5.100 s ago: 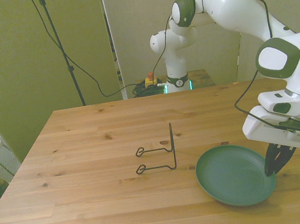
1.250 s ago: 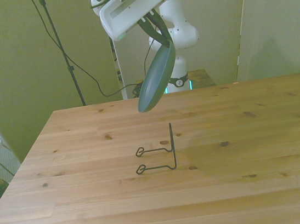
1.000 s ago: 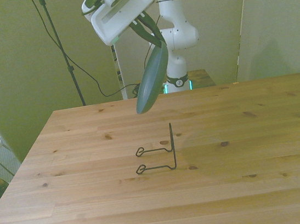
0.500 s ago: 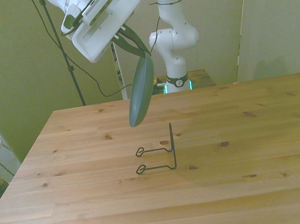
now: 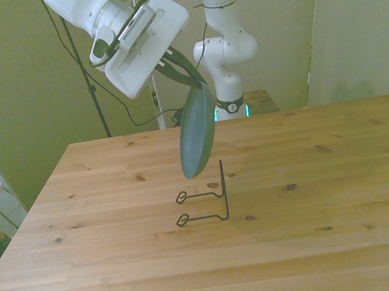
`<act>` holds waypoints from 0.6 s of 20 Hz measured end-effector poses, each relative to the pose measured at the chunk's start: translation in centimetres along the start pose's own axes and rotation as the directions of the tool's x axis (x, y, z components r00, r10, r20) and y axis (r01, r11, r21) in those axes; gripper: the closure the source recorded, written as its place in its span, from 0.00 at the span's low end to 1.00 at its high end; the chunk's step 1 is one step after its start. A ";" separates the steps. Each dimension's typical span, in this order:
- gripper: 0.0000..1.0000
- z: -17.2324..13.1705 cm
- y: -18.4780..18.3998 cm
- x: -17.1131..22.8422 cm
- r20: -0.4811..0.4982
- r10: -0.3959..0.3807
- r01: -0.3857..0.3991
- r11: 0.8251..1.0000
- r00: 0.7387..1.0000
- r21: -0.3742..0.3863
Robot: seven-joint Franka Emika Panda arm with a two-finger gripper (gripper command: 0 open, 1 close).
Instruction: Load the plate
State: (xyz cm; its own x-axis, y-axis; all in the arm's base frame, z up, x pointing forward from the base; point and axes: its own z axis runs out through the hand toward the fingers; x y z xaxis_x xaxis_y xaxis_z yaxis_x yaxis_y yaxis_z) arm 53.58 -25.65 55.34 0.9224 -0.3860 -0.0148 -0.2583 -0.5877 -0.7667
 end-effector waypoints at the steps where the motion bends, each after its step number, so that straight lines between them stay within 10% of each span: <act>1: 1.00 0.1 0.0 0.1 -0.002 -0.001 0.001 1.000 1.000 -0.001; 12: 1.00 0.8 1.1 0.5 0.000 0.001 -0.001 1.000 1.000 0.003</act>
State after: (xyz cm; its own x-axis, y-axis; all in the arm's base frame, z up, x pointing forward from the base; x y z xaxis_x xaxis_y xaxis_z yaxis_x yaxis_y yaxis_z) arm 53.98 -25.91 54.03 0.9219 -0.3871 -0.0158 -0.2588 -0.5851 -0.7685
